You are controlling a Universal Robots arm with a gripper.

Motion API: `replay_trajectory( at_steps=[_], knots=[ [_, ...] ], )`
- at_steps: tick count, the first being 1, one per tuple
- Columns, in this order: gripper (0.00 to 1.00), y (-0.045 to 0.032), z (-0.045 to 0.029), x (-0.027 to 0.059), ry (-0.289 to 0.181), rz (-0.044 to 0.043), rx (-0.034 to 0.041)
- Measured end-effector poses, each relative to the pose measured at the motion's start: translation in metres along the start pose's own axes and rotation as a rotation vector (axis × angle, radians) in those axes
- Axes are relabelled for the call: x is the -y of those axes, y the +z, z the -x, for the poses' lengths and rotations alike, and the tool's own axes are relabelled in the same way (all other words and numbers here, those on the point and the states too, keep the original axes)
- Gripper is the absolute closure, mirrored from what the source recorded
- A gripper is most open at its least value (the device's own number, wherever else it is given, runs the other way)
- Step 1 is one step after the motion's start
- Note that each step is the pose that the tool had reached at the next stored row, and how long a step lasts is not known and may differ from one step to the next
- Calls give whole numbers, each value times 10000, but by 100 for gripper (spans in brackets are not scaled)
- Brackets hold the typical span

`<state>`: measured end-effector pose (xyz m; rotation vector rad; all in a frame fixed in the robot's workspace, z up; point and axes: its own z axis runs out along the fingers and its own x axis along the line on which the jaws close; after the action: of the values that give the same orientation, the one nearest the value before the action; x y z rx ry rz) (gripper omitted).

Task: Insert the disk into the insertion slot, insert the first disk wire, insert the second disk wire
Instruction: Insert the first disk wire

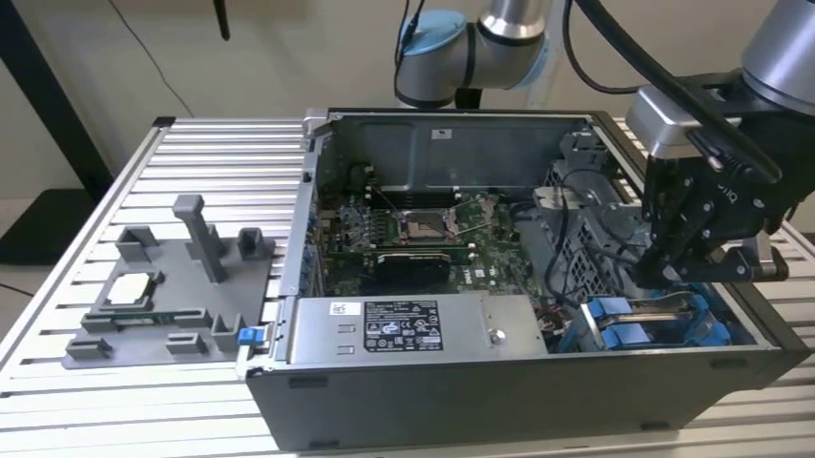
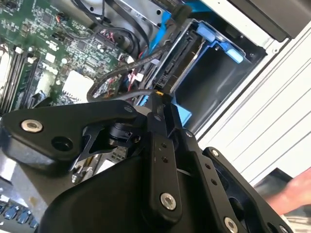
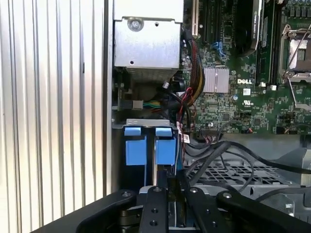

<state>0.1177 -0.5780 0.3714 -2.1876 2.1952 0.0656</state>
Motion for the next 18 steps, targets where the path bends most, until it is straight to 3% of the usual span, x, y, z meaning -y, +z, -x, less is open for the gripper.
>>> replay_trajectory(
  at_steps=[5,11,18],
  knots=[
    [100,29,-58,7,-19,-122,-46],
    [100,66,-65,36,-176,-435,-76],
    [100,125,-62,177,-215,-544,-97]
  ],
)
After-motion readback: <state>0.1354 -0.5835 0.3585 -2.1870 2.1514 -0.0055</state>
